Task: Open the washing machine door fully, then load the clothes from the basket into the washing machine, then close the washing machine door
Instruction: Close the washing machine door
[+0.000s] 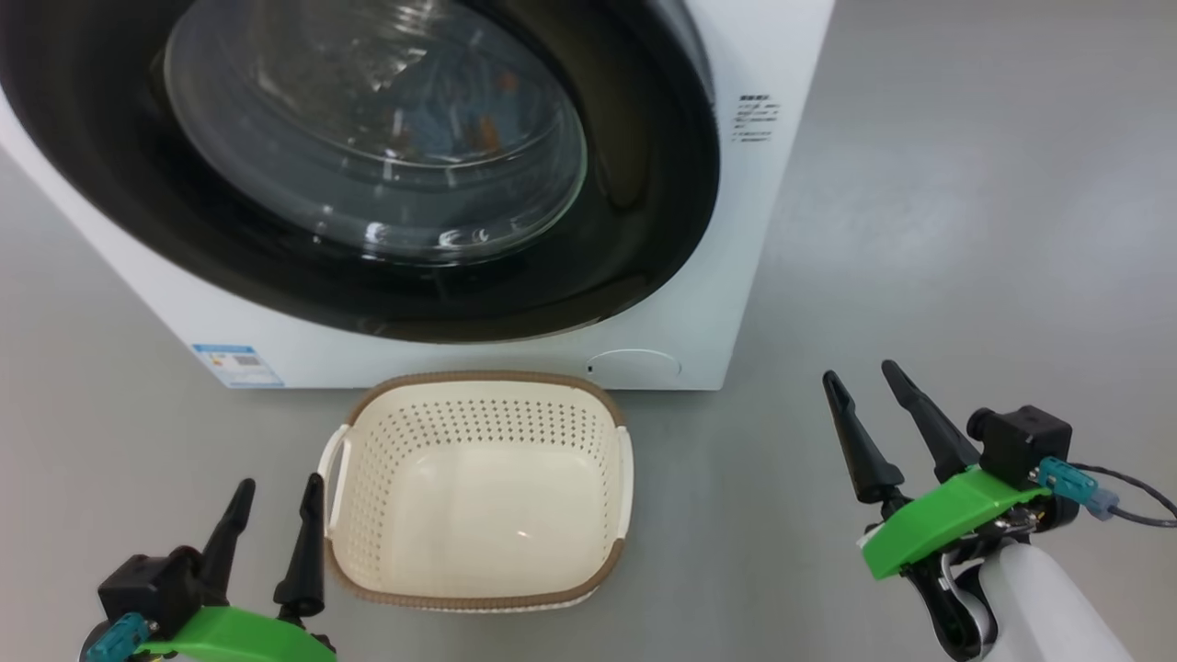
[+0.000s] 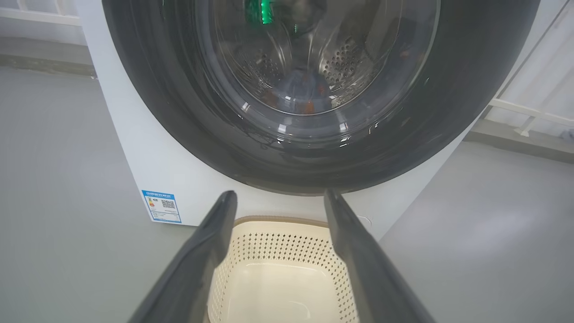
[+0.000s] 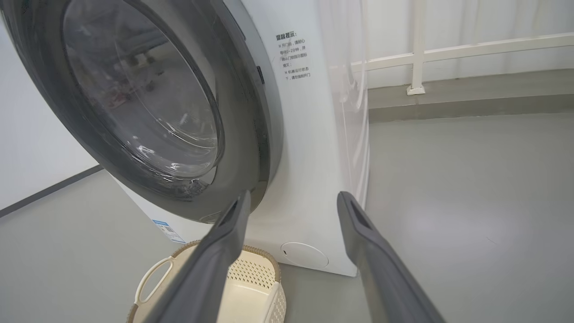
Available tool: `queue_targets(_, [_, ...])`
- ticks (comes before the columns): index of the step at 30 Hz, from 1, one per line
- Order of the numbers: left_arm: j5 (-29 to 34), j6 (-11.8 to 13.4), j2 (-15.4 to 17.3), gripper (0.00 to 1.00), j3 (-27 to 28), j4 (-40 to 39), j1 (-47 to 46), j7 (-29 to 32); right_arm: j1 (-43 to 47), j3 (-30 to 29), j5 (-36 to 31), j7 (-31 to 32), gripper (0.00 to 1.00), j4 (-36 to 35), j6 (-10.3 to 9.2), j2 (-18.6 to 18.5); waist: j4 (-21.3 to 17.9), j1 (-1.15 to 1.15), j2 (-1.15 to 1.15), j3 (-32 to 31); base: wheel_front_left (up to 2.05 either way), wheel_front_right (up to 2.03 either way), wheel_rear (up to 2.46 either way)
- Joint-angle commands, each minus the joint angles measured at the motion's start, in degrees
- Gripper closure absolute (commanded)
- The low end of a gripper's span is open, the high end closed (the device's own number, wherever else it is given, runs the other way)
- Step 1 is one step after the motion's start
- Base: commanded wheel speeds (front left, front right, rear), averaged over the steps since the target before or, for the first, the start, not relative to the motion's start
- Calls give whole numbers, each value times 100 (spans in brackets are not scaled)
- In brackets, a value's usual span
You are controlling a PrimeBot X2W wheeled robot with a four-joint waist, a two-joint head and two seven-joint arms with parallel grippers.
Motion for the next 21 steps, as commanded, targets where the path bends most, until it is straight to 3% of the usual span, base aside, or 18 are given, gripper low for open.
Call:
queue_targets(1, [33,-9,163,0,226,-122,-40,-37,107,67,11,-27,0,-147,-34,-25,-167,0,0,-150,0,0,0])
queue_targets(21, [31,-9,256,0,298,-122,150,-37,627,-217,-7,-27,0,-206,-34,-60,-713,0,0,-399,0,0,0])
